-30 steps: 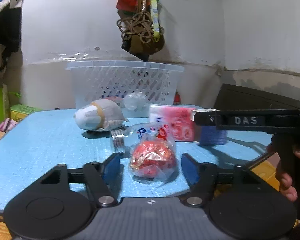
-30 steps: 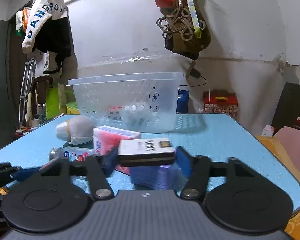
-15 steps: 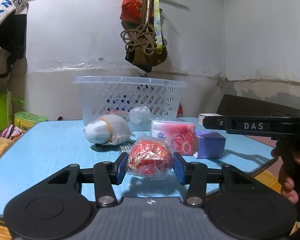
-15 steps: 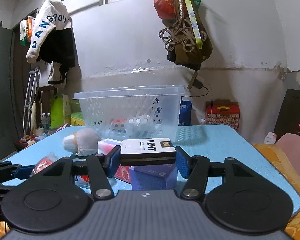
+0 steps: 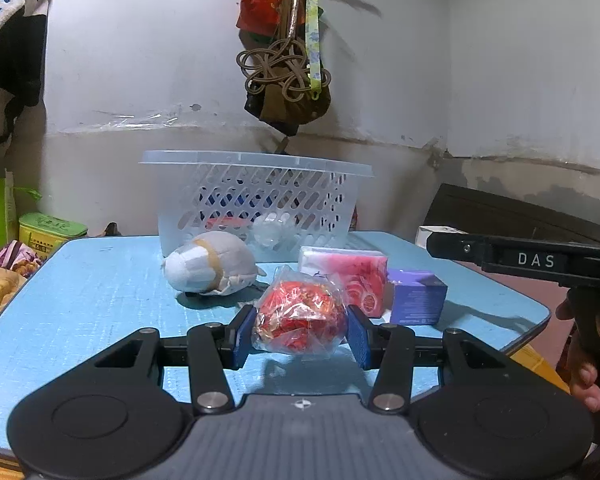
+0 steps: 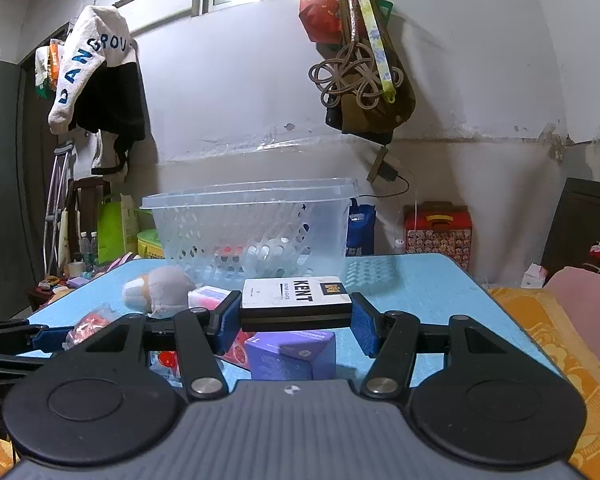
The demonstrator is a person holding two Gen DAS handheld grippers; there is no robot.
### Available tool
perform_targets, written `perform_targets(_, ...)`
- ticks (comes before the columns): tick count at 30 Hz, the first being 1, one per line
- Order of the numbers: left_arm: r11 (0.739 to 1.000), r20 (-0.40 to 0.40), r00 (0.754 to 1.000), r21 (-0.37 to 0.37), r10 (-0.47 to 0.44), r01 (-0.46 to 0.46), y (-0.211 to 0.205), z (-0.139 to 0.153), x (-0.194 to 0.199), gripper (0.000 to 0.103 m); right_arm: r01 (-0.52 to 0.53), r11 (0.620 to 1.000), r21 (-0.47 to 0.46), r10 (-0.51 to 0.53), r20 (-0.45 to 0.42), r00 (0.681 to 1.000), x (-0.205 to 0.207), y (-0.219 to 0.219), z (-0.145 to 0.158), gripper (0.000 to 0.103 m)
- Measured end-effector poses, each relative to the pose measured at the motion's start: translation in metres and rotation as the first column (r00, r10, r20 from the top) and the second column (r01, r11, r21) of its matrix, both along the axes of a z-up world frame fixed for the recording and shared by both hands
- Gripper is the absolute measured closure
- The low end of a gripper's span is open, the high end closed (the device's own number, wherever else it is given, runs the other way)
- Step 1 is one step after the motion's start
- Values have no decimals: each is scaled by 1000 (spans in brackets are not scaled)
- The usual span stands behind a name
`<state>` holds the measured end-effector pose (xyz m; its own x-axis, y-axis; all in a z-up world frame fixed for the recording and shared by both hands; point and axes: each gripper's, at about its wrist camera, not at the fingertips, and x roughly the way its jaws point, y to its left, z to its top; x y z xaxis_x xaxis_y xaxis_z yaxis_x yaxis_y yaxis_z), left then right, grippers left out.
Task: Organize objects
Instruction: 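Carry the Kent pack and red mesh bag into the basket and release both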
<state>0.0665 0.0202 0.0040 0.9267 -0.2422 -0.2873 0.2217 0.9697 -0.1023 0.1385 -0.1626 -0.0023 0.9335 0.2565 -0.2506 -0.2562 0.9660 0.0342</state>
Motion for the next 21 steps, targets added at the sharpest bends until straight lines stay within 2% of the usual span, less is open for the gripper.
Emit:
perform_targets(6,1000,10,1000,-13,-19,19,3,14,3,51,5,1000,23,-5,-20,1000,2,-5,4,43)
perform_targets(13,999,53,999,-36,-5,7,22,54,21,51,-4,1000,2,4,0,1000,15,3,25,43)
perform_targets(17,998,62,998,-65,-23,27,32,95,53,51,-31,1000,3,31,-16,999,53,11,59,43)
perform_targets(21,996,-12,1000,-87,-22,21,37,134,115,51,-46,999,-25,44,-102,994,120,25,96,43)
